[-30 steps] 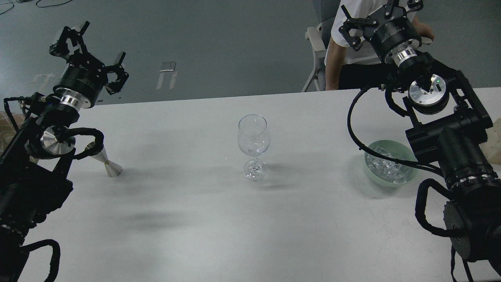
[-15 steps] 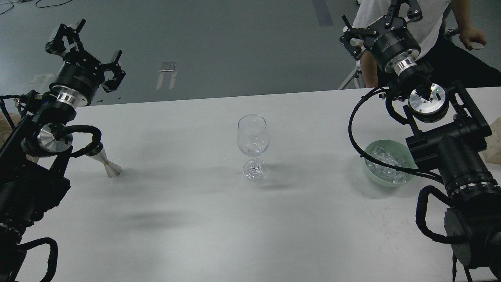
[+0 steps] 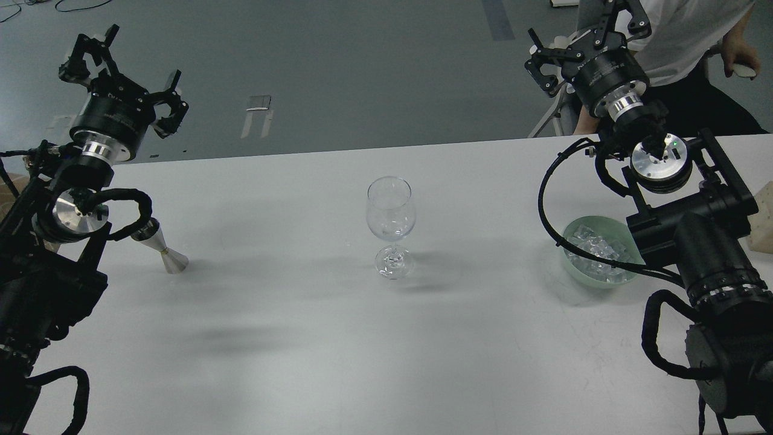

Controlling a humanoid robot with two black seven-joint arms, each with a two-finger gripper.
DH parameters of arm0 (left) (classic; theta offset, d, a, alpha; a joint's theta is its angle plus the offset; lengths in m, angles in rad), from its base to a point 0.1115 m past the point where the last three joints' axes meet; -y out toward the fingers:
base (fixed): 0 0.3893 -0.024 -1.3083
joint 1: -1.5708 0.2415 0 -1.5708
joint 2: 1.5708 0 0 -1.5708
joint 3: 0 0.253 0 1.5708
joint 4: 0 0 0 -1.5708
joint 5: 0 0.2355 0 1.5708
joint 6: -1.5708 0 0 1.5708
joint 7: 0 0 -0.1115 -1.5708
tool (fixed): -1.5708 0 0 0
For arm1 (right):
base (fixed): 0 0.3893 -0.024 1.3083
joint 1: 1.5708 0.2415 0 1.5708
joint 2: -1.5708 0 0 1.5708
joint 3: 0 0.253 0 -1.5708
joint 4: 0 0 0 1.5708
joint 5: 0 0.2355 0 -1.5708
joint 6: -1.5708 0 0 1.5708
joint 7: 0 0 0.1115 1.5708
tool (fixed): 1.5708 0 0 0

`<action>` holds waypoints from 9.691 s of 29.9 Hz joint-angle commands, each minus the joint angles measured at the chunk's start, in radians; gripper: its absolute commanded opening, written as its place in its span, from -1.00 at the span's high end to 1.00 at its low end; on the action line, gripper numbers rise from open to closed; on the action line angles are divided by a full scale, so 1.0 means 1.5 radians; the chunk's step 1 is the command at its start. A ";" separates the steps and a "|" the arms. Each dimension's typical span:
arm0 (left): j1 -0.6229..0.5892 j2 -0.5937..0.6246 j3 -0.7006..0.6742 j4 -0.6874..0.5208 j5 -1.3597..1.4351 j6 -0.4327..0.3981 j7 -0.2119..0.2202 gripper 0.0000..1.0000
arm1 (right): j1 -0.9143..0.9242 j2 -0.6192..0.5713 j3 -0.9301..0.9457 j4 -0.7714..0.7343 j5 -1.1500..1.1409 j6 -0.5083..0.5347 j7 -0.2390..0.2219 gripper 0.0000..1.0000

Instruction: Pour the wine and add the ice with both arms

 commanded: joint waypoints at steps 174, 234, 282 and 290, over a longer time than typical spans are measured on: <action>0.480 -0.222 -0.299 -0.271 -0.244 0.074 0.165 -0.93 | -0.156 -0.004 -0.034 0.085 -0.007 0.021 0.009 -1.00; 0.386 -0.175 -0.300 -0.080 -0.259 -0.041 0.166 -0.41 | -0.159 -0.007 -0.037 0.080 -0.011 0.019 0.008 -1.00; 0.377 -0.163 -0.297 -0.041 -0.260 -0.084 0.170 -0.13 | -0.159 -0.006 -0.037 0.081 -0.011 0.020 0.007 -1.00; 0.377 -0.163 -0.294 -0.041 -0.260 -0.084 0.170 -0.13 | -0.160 -0.006 -0.037 0.081 -0.011 0.020 0.007 -1.00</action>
